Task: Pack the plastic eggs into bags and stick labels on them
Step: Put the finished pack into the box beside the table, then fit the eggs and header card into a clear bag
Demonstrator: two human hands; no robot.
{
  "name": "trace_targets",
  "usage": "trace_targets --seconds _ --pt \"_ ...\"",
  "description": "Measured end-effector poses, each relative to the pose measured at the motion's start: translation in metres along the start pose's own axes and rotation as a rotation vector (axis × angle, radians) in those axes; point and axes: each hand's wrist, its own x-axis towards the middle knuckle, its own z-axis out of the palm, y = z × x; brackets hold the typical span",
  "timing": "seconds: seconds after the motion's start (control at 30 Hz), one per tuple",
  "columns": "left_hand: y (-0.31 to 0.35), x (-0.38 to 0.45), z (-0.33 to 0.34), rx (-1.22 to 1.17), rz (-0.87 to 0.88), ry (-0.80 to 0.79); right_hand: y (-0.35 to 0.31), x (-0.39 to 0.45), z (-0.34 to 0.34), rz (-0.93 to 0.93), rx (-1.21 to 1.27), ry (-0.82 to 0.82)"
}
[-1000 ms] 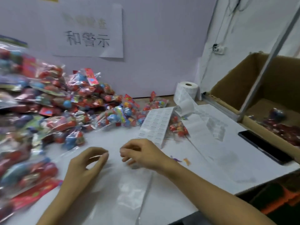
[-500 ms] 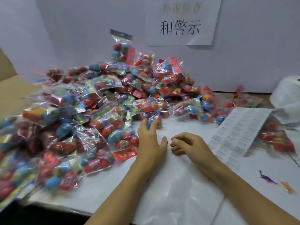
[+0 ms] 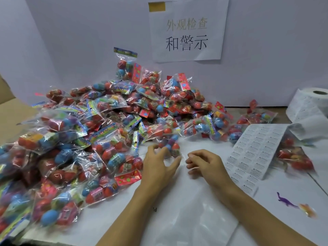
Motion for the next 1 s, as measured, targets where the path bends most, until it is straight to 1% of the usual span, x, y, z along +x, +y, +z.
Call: trace_targets --seconds 0.03,0.13,0.23,0.33,0.47,0.6,0.67,0.77,0.8,0.9,1.0 --pt "0.000 0.000 -0.001 -0.039 0.016 0.020 0.000 0.001 -0.001 -0.002 0.022 0.033" --pt "-0.001 0.001 -0.001 -0.102 0.045 -0.013 0.001 0.003 -0.003 0.032 0.057 0.088" --pt "0.002 0.002 -0.002 -0.196 0.079 -0.014 0.002 0.007 -0.001 0.072 -0.016 0.101" --pt "0.005 0.000 -0.005 -0.372 0.065 -0.037 0.002 0.010 0.000 0.114 -0.082 0.147" --pt "0.012 -0.005 -0.010 -0.678 -0.019 -0.058 0.001 0.008 -0.001 0.135 0.020 0.123" --pt "0.016 -0.007 -0.010 -0.853 -0.075 -0.040 -0.003 0.005 -0.004 0.122 0.111 0.116" --pt "0.017 -0.005 -0.008 -0.962 -0.158 -0.049 -0.004 0.004 -0.004 0.123 0.146 0.111" --pt "0.018 -0.002 -0.007 -1.185 -0.325 -0.066 -0.005 0.002 -0.003 0.115 0.176 0.097" --pt "0.019 -0.001 -0.007 -1.236 -0.348 -0.085 -0.006 0.001 -0.003 0.105 0.177 0.085" --pt "0.020 -0.006 -0.006 -1.288 -0.323 -0.164 -0.012 -0.003 -0.006 0.078 0.156 0.007" --pt "0.019 -0.008 -0.009 -1.213 -0.332 -0.164 -0.020 -0.007 -0.008 0.086 0.091 -0.067"
